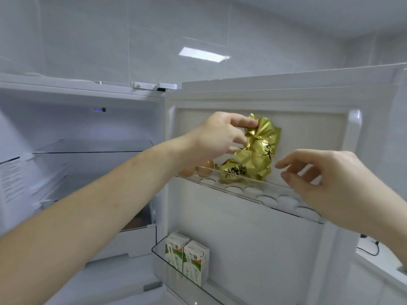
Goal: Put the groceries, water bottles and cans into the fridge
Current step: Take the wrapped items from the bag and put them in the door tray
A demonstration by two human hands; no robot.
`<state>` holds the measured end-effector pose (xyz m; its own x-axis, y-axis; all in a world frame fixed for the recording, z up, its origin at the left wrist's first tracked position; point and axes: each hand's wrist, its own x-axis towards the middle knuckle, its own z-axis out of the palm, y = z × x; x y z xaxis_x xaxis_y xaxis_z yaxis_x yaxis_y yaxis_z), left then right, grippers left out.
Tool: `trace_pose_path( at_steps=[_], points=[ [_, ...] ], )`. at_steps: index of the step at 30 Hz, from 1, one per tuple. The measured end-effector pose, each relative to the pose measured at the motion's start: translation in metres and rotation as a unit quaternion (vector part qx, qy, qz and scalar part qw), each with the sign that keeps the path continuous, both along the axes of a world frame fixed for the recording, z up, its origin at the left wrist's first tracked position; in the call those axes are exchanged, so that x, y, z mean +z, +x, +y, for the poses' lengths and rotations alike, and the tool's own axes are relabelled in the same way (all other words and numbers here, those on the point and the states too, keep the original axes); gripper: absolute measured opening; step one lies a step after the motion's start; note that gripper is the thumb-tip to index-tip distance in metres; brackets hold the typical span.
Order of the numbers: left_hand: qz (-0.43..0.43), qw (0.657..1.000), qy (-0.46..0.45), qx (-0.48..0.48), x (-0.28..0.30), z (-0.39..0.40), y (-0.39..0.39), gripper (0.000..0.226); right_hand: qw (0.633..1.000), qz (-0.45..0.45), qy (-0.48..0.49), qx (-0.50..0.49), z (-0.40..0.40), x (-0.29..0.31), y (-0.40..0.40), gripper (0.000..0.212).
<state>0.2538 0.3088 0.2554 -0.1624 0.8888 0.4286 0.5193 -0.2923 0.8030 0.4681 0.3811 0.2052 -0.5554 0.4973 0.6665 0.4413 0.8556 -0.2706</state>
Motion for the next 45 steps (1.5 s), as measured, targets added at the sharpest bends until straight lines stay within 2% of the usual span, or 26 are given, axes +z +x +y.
trace_pose_path(
  at_steps=[3, 6, 12, 16, 19, 22, 26, 31, 37, 40, 42, 45],
  points=[
    [0.015, 1.000, -0.025, -0.002, -0.007, 0.010, 0.006, 0.047, 1.000, -0.005, -0.002, -0.011, 0.004, -0.002, 0.002, 0.019],
    [0.072, 0.996, -0.038, 0.024, -0.014, 0.018, 0.006, 0.050, 1.000, 0.000, -0.013, -0.008, 0.005, -0.002, 0.002, 0.024],
    [0.097, 0.992, -0.075, 0.013, -0.024, 0.025, 0.008, 0.055, 0.999, -0.005, -0.034, 0.000, 0.006, 0.001, 0.002, 0.016],
    [0.128, 0.989, -0.063, 0.049, -0.024, 0.024, 0.001, 0.043, 0.999, -0.020, -0.035, -0.007, 0.005, 0.004, 0.001, 0.012],
    [0.161, 0.983, -0.046, 0.073, -0.023, 0.018, -0.006, 0.045, 0.999, -0.024, -0.023, -0.014, 0.003, 0.002, -0.001, 0.013],
    [0.151, 0.984, -0.020, 0.087, -0.022, 0.005, -0.014, 0.047, 1.000, -0.013, 0.000, -0.018, -0.003, 0.000, -0.003, 0.018],
    [0.177, 0.977, 0.035, 0.111, -0.027, -0.024, -0.029, 0.048, 0.999, 0.010, 0.050, 0.013, -0.023, -0.004, -0.014, 0.025],
    [0.209, 0.964, 0.089, 0.137, -0.042, -0.066, -0.047, 0.046, 0.995, -0.010, 0.093, 0.045, -0.043, -0.014, -0.039, 0.027],
    [0.239, 0.955, 0.096, 0.145, -0.052, -0.093, -0.056, 0.045, 0.992, 0.081, 0.075, 0.057, -0.036, -0.007, -0.050, 0.013],
    [0.239, 0.956, 0.090, 0.143, -0.052, -0.096, -0.062, 0.044, 0.991, 0.100, 0.080, 0.048, -0.032, -0.003, -0.048, 0.024],
    [0.237, 0.957, 0.090, 0.144, -0.053, -0.096, -0.065, 0.044, 0.991, 0.097, 0.086, 0.040, -0.032, -0.001, -0.047, 0.029],
    [0.238, 0.956, 0.092, 0.143, -0.054, -0.096, -0.065, 0.044, 0.997, 0.047, 0.068, 0.008, -0.027, 0.005, -0.046, 0.025]
  ],
)
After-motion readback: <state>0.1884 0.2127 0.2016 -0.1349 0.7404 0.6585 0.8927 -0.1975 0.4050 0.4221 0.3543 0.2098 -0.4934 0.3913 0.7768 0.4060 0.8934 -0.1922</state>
